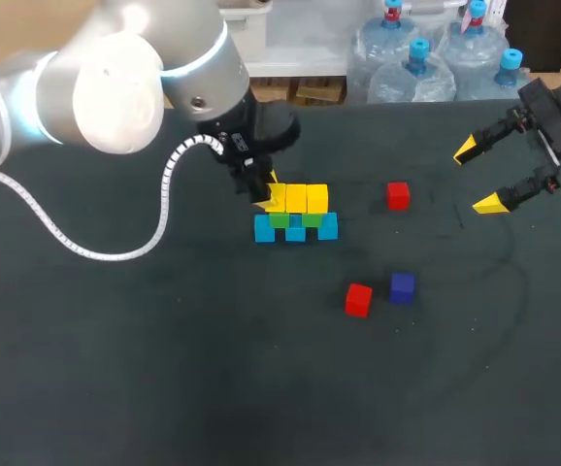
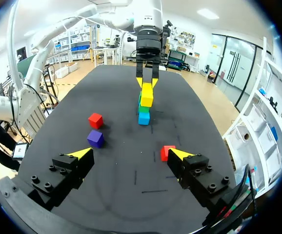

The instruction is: Place the blue cubes, place green cubes on the blue cubes, place the yellow cubes on the green cubes, then place the red cubes on the yellow cubes, and place purple cube on the red cubes.

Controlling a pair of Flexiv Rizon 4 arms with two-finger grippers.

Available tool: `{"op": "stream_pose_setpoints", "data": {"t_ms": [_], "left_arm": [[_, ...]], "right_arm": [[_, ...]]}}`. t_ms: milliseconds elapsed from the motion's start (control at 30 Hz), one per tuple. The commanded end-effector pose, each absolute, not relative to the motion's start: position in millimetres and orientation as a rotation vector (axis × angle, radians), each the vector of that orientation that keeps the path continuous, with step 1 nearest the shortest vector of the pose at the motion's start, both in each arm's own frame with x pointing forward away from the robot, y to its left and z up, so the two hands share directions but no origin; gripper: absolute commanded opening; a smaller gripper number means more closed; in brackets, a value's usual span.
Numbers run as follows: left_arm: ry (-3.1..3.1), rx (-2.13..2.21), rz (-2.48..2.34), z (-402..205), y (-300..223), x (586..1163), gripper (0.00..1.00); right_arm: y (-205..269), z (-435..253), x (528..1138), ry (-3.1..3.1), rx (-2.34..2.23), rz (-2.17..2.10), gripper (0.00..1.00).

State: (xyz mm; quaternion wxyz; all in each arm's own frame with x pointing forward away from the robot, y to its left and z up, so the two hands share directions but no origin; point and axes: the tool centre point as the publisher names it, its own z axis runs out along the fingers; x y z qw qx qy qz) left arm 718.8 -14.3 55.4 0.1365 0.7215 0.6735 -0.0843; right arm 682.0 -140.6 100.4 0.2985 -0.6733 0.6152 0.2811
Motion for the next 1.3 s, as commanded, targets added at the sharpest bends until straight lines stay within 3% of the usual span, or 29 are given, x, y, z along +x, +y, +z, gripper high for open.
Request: {"op": "stream_pose_setpoints", "data": {"t_ms": [33, 233, 300, 367, 400, 433, 500, 567, 633, 733, 800, 833, 867, 1167, 1233, 1267, 1300], "left_arm": [[1.956, 2.093, -0.252, 54.2, -13.9, 721.3, 0.00], [1.963, 2.092, -0.256, 54.1, -13.4, 721.5, 0.02], [1.964, 2.092, -0.258, 54.1, -13.4, 721.5, 0.17], [1.969, 2.090, -0.259, 54.2, -13.5, 721.6, 0.22], [1.971, 2.090, -0.259, 54.3, -13.5, 721.7, 0.40], [1.970, 2.090, -0.259, 54.3, -13.5, 721.7, 0.44], [1.968, 2.092, -0.259, 54.2, -13.4, 721.9, 0.42], [1.967, 2.092, -0.263, 54.2, -13.4, 721.9, 0.79], [1.963, 2.093, -0.264, 54.2, -13.4, 721.7, 0.68], [1.963, 2.094, -0.267, 54.2, -13.5, 721.5, 0.69], [1.966, 2.093, -0.266, 54.2, -13.5, 721.3, 0.80], [1.967, 2.093, -0.265, 54.4, -13.4, 721.2, 0.94], [1.967, 2.092, -0.265, 54.7, -13.1, 721.0, 1.00], [1.943, 2.082, -0.256, 74.8, -3.9, 715.6, 0.99], [1.932, 2.083, -0.254, 79.7, 0.5, 713.2, 0.87], [1.929, 2.086, -0.252, 81.5, 2.6, 712.0, 0.87], [1.927, 2.086, -0.250, 82.9, 5.0, 710.7, 0.71]], "right_arm": [[-140.2, 99.8, 682.2, 1.633, -1.788, 0.747, 1.00], [-140.2, 99.8, 682.2, 1.633, -1.788, 0.747, 1.00], [-140.2, 99.8, 682.2, 1.633, -1.788, 0.747, 1.00], [-140.2, 99.8, 682.2, 1.633, -1.788, 0.747, 1.00], [-140.2, 99.8, 682.2, 1.633, -1.788, 0.747, 1.00], [-140.2, 99.8, 682.2, 1.633, -1.788, 0.747, 1.00], [-140.2, 99.8, 682.2, 1.633, -1.788, 0.747, 1.00], [-140.2, 99.8, 682.2, 1.633, -1.788, 0.747, 1.00], [-140.2, 99.8, 682.2, 1.633, -1.788, 0.747, 1.00], [-140.2, 99.8, 682.2, 1.633, -1.788, 0.747, 1.00], [-140.2, 99.8, 682.2, 1.633, -1.788, 0.747, 1.00], [-140.2, 99.8, 682.2, 1.633, -1.788, 0.747, 1.00], [-140.2, 99.8, 682.2, 1.633, -1.788, 0.747, 1.00], [-140.2, 99.8, 682.2, 1.633, -1.788, 0.747, 1.00], [-140.2, 99.8, 682.2, 1.633, -1.788, 0.747, 1.00], [-140.2, 99.8, 682.2, 1.633, -1.788, 0.747, 1.00], [-140.2, 99.8, 682.2, 1.633, -1.788, 0.747, 1.00]]}}
